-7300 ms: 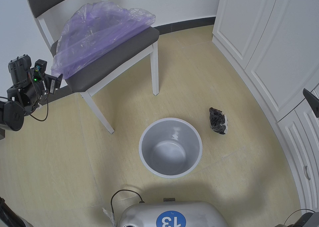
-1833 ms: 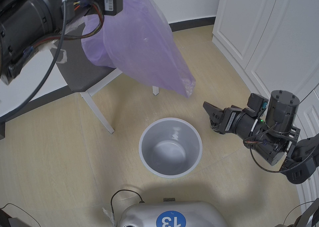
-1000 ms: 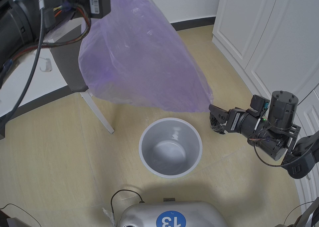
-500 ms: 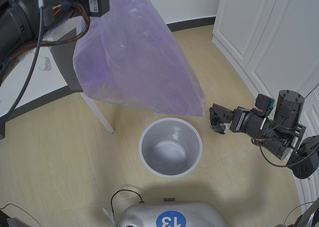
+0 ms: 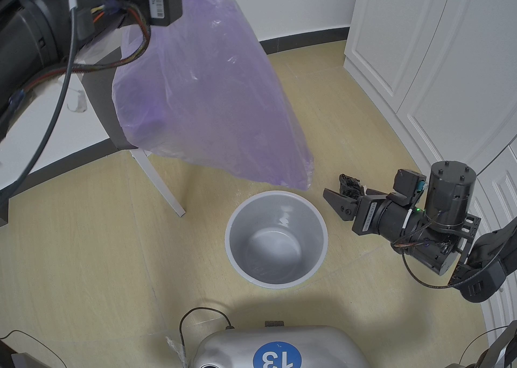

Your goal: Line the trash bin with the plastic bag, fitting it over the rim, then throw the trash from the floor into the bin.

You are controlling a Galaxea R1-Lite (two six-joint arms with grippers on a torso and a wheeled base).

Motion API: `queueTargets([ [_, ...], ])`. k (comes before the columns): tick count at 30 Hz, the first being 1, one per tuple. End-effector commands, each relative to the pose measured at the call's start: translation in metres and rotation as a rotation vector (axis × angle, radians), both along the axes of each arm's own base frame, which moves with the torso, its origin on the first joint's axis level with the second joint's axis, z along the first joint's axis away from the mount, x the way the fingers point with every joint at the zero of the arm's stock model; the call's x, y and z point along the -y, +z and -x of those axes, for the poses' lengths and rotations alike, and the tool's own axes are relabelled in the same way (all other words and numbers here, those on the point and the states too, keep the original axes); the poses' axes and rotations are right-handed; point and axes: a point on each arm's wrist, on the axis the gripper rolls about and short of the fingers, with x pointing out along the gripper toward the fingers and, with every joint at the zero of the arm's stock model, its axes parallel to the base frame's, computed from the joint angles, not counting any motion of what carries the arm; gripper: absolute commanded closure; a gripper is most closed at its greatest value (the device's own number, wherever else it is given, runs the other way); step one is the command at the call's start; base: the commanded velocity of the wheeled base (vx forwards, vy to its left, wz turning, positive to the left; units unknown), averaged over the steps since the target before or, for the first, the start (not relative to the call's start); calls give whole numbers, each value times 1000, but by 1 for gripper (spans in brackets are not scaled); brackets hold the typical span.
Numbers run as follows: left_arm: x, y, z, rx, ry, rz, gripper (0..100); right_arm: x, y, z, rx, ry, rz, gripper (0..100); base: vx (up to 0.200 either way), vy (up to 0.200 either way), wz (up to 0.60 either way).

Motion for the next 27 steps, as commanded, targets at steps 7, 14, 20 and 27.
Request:
queueTargets([
  [7, -1, 0, 3, 5, -17, -3, 100, 3, -10, -12, 10, -26, -4, 0, 0, 0, 0],
  [14, 1, 0, 4, 5, -28, -3, 100, 5, -11, -17, 10, -38, -8, 0, 0, 0, 0],
  [20, 2, 0, 7, 8, -41, 0, 100, 13, -7, -23, 31, -71, -24, 0, 0, 0, 0],
  [27, 3, -1, 7, 13, -50, -8, 100, 31, 2, -32, 63, -90, -50, 0, 0, 0, 0],
])
